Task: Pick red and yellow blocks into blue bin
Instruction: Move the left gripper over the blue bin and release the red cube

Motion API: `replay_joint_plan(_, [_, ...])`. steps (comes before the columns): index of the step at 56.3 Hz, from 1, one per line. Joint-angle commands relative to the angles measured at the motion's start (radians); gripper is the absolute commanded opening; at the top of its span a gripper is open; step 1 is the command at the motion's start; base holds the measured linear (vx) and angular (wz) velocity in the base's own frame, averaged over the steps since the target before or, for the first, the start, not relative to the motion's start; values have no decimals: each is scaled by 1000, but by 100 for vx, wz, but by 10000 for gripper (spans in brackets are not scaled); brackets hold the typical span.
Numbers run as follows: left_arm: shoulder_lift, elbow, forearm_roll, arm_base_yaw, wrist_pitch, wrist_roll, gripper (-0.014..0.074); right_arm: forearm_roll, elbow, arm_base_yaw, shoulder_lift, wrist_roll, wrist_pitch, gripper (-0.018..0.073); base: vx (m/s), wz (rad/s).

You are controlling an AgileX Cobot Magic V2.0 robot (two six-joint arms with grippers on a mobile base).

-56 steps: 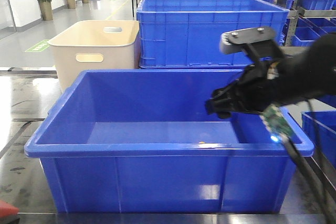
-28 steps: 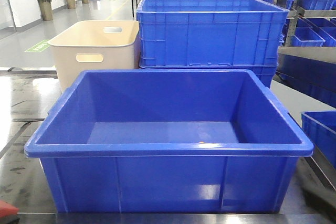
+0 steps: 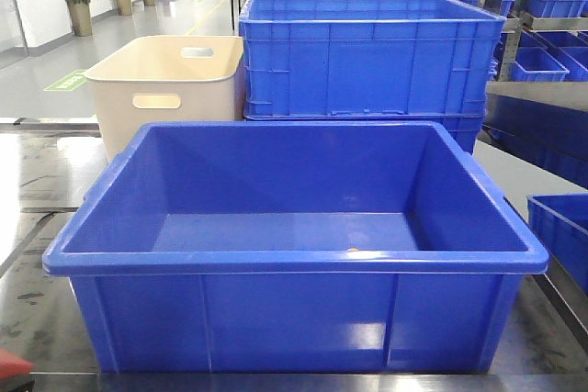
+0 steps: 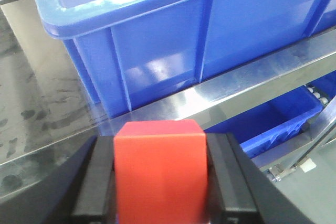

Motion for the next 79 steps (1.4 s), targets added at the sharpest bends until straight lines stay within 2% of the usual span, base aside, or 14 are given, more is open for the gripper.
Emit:
replay_joint_plan(1, [0, -29, -8, -5, -100, -1, 264, 1, -28, 1, 4, -3, -63, 559, 0, 0])
replay_joint_plan(11, [39, -131, -9, -5, -81, 2, 264, 1, -28, 1, 4, -3, -54, 559, 0, 0])
replay_joint_plan(17, [119, -239, -9, -5, -69, 41, 264, 1, -28, 1, 4, -3, -54, 559, 0, 0])
replay_joint_plan(23, [234, -356, -9, -5, -72, 86, 264, 1, -28, 1, 4, -3, -54, 559, 0, 0])
replay_joint_plan(40, [631, -676, -9, -5, -78, 87, 264, 1, -28, 1, 4, -3, -54, 559, 0, 0])
replay_joint_plan(53, [884, -861, 2, -4, -74, 83, 277, 1, -28, 1, 4, -3, -54, 559, 0, 0])
replay_joint_plan(61, [962, -918, -1, -4, -72, 74, 357, 1, -28, 1, 4, -3, -54, 559, 0, 0])
replay_joint_plan(73, [993, -925, -1, -4, -71, 49, 571, 1, -28, 1, 4, -3, -54, 559, 0, 0])
replay_joint_plan(79, [993, -925, -1, -4, -73, 49, 646, 1, -28, 1, 4, -3, -54, 559, 0, 0])
